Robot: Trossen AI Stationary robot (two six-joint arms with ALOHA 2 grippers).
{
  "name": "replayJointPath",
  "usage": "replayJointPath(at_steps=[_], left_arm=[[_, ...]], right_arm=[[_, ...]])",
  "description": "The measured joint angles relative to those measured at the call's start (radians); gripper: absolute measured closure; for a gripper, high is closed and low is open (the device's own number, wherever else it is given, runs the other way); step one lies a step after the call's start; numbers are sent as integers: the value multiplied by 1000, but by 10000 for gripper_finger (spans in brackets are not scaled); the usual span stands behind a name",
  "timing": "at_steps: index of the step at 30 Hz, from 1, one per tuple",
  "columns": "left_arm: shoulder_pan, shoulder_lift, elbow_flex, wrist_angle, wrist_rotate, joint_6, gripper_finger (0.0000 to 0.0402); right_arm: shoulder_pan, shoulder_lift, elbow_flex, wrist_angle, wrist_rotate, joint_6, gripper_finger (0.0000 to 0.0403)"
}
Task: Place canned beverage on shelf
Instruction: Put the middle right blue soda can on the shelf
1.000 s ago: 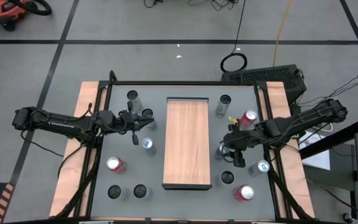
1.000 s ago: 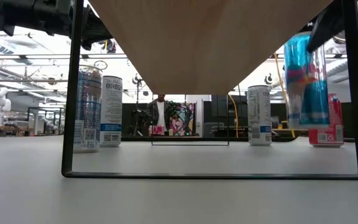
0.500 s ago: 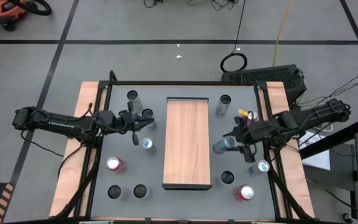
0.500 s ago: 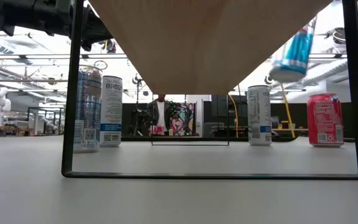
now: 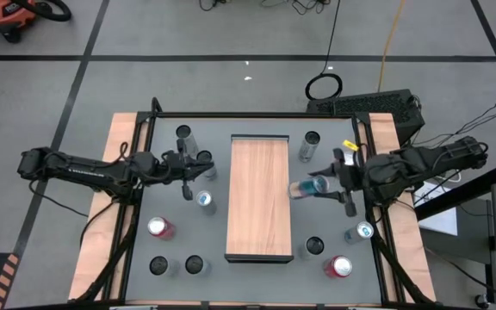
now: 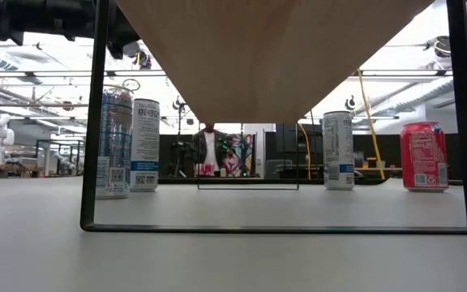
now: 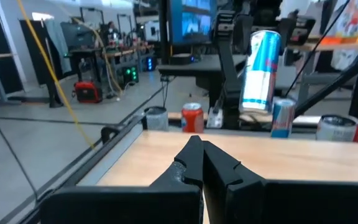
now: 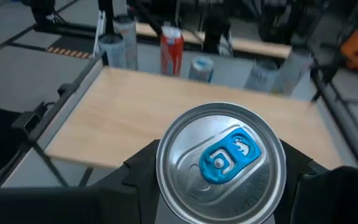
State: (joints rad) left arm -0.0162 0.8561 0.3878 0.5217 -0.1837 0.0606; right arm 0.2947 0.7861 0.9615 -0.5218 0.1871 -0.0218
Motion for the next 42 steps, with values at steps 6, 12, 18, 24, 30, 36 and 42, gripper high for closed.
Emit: replayJointPath(at_steps=[6, 12, 18, 24, 30, 36, 42], left_arm=[[-2, 66, 0, 106, 12, 22, 402], [-26, 145, 0, 230, 26, 66, 373], [-47, 201, 0, 365, 34, 104, 282], [-70, 264, 31, 438, 34, 133, 181], [-108, 369, 113, 436, 55, 180, 112], [-139, 475, 166, 434, 53, 289, 86], [-140, 532, 207, 435, -4, 295, 83]], right_arm=[[0, 42, 0, 160, 1, -130, 231], [0, 101, 0, 262, 55, -204, 232], [-1, 151, 0, 362, 55, -251, 232], [-1, 211, 0, 477, 46, -347, 232], [-1, 271, 0, 511, -7, -472, 232], [-1, 299, 0, 541, -3, -477, 232], [-1, 299, 0, 551, -3, -485, 232]])
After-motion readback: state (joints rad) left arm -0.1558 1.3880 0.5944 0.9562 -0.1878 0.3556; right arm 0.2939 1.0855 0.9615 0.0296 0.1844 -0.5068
